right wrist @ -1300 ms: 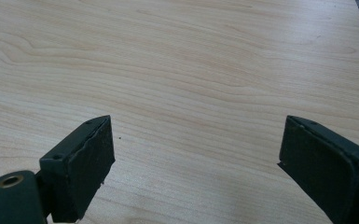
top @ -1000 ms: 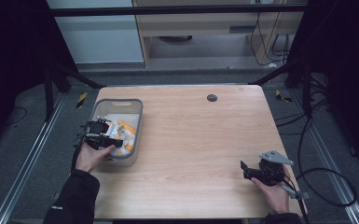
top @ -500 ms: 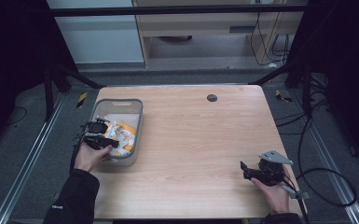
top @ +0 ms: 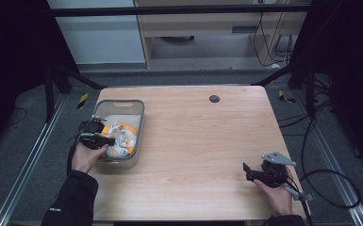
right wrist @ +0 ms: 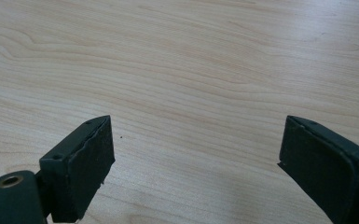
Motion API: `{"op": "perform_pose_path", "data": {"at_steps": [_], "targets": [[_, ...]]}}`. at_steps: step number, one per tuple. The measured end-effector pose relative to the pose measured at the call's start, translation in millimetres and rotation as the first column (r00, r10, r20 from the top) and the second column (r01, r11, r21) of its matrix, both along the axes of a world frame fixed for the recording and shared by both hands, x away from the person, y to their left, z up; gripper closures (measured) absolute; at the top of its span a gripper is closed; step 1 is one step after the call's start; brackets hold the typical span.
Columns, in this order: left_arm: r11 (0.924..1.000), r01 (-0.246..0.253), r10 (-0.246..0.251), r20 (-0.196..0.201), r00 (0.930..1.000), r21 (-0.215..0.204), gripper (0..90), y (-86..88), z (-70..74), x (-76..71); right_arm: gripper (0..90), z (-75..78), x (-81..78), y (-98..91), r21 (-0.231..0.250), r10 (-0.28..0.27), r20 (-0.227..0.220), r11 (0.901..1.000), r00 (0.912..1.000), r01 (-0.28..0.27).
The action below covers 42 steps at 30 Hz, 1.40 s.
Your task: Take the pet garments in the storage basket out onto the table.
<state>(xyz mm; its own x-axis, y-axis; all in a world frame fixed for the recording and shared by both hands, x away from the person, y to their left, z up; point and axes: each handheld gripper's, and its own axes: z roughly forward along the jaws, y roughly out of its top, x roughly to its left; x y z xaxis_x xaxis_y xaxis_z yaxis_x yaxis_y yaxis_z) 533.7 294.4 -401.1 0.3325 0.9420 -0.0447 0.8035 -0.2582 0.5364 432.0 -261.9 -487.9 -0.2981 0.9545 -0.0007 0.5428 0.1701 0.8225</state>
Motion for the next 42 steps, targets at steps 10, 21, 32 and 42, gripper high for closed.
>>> {"op": "perform_pose_path", "data": {"at_steps": [10, 21, 32, 42], "targets": [[0.9996, -0.006, 0.007, 0.062, 0.9980, -0.028, 74.2, 3.9, 16.9, -5.3, 10.1, -0.1, -0.1, 0.2, -0.001, 0.000, 0.000, 1.0000, 1.0000, 0.000], [0.9987, 0.000, 0.005, 0.108, 0.9942, -0.051, 74.3, 8.7, 37.0, -11.7, 10.1, 0.1, -0.1, 0.0, -0.002, 0.001, 0.004, 1.0000, 1.0000, -0.001], [0.9980, -0.003, 0.012, 0.138, 0.9903, -0.063, 74.3, 13.7, 53.8, -12.7, 10.0, 0.0, 0.0, -0.2, -0.007, 0.001, 0.010, 1.0000, 1.0000, -0.001], [0.9982, 0.023, -0.014, 0.148, 0.9889, -0.055, 74.4, 7.4, 66.7, -12.3, 10.0, 0.2, -0.3, -0.1, -0.005, 0.002, 0.009, 1.0000, 1.0000, -0.002]]}}
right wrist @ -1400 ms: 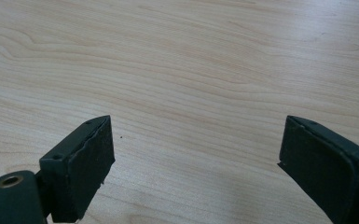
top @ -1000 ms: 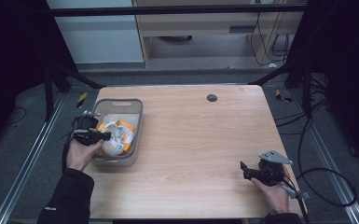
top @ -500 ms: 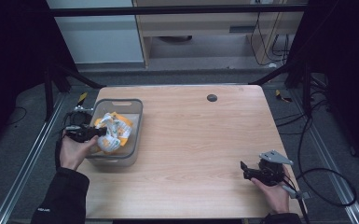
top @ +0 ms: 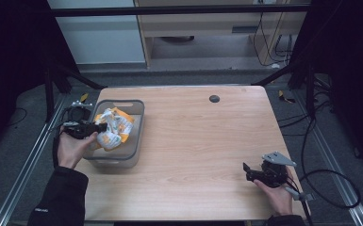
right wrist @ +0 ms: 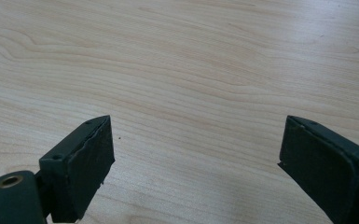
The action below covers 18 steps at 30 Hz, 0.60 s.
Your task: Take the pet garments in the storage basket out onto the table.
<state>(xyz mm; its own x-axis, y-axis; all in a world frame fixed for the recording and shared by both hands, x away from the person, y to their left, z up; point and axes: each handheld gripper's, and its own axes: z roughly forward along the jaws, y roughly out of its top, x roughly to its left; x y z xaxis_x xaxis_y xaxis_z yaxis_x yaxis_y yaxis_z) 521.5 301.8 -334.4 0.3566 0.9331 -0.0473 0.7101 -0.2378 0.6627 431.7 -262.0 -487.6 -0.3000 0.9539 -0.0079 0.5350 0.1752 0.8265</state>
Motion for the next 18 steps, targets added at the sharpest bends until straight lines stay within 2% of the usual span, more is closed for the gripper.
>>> {"op": "perform_pose_path", "data": {"at_steps": [7, 13, 18], "targets": [[0.9997, 0.023, -0.023, -0.007, 0.9997, 0.006, 74.3, -3.2, 7.6, -1.0, 10.0, 0.0, -0.1, 0.1, -0.001, 0.000, 0.000, 1.0000, 1.0000, 0.000], [0.9993, 0.038, -0.038, -0.003, 0.9993, 0.001, 74.3, -3.9, 16.6, -4.1, 10.0, 0.0, -0.1, 0.1, -0.001, 0.000, 0.001, 1.0000, 1.0000, 0.000], [0.9979, 0.064, -0.064, 0.004, 0.9979, 0.012, 74.3, -5.7, 26.1, -9.1, 10.0, 0.4, -0.1, -0.3, -0.002, -0.002, 0.009, 1.0000, 1.0000, 0.002]]}}
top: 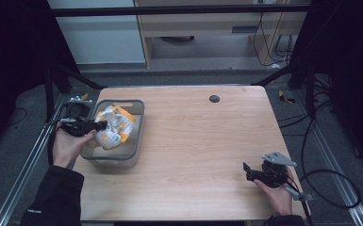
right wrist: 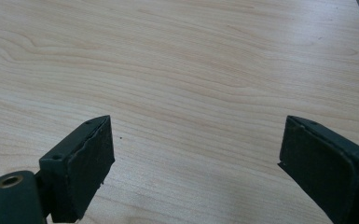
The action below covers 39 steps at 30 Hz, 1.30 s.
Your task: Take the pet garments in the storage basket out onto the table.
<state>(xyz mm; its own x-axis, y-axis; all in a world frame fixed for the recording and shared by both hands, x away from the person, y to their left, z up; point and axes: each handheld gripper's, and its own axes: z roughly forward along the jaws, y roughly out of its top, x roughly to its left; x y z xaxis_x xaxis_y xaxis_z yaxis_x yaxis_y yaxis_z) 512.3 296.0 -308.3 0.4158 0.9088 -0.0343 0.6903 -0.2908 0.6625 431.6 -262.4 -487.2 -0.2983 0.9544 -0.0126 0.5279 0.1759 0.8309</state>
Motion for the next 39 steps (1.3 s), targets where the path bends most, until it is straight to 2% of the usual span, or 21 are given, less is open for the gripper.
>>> {"op": "perform_pose_path", "data": {"at_steps": [8, 14, 18, 28, 39], "targets": [[0.9991, 0.043, -0.043, 0.022, 0.9988, 0.002, 74.3, -6.8, 16.6, -9.5, 10.0, 0.4, -0.4, 0.2, 0.005, -0.002, 0.001, 1.0000, 1.0000, 0.002], [0.9961, 0.086, -0.087, 0.041, 0.9954, 0.021, 74.3, -17.6, 25.7, -16.4, 10.0, 0.5, -0.4, 0.2, 0.004, -0.003, 0.002, 1.0000, 1.0000, 0.003], [0.9924, 0.120, -0.121, 0.049, 0.9914, 0.026, 74.3, -24.9, 31.0, -20.1, 9.9, 0.8, -0.7, 0.2, 0.006, -0.004, 0.003, 1.0000, 1.0000, 0.004], [0.9852, 0.169, -0.171, 0.059, 0.9836, 0.026, 74.3, -41.2, 37.0, -24.1, 10.0, 0.9, -0.6, -0.4, 0.003, -0.004, 0.009, 1.0000, 1.0000, 0.004], [0.9716, 0.233, -0.236, 0.068, 0.9695, 0.040, 74.3, -61.9, 40.1, -30.0, 9.6, 1.0, -0.7, -0.9, -0.001, -0.004, 0.018, 1.0000, 0.9998, 0.004]]}}
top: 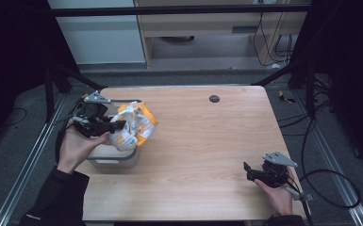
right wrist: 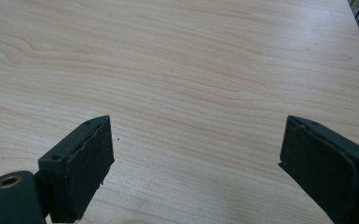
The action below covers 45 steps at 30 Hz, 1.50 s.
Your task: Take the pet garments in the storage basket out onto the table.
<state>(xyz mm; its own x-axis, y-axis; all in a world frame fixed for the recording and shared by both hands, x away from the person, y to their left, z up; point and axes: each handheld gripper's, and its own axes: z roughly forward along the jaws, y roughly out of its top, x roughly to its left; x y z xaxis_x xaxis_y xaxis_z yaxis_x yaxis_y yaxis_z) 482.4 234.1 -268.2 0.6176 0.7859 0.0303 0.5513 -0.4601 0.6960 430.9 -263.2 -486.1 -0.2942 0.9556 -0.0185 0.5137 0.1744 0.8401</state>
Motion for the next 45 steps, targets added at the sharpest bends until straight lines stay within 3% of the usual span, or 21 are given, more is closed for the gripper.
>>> {"op": "perform_pose_path", "data": {"at_steps": [17, 25, 34, 45], "targets": [[0.9924, 0.115, -0.114, -0.024, 0.9932, 0.043, 74.3, -47.5, -12.1, -0.9, 9.7, 1.3, -0.6, -1.6, -0.001, -0.007, 0.021, 1.0000, 0.9997, 0.007], [0.9852, 0.160, -0.158, -0.042, 0.9865, 0.060, 74.3, -64.4, -18.4, 0.8, 9.6, 1.8, -0.7, -2.0, -0.001, -0.008, 0.028, 1.0000, 0.9996, 0.008], [0.9791, 0.192, -0.188, -0.066, 0.9800, 0.066, 74.3, -80.9, -35.8, 5.6, 9.6, 2.0, -0.6, -2.8, -0.008, -0.008, 0.040, 0.9999, 0.9992, 0.008], [0.9666, 0.247, -0.240, -0.090, 0.9665, 0.068, 74.3, -101.9, -53.5, 5.5, 9.7, 2.2, -0.7, -3.4, -0.014, -0.008, 0.047, 0.9999, 0.9989, 0.009]]}}
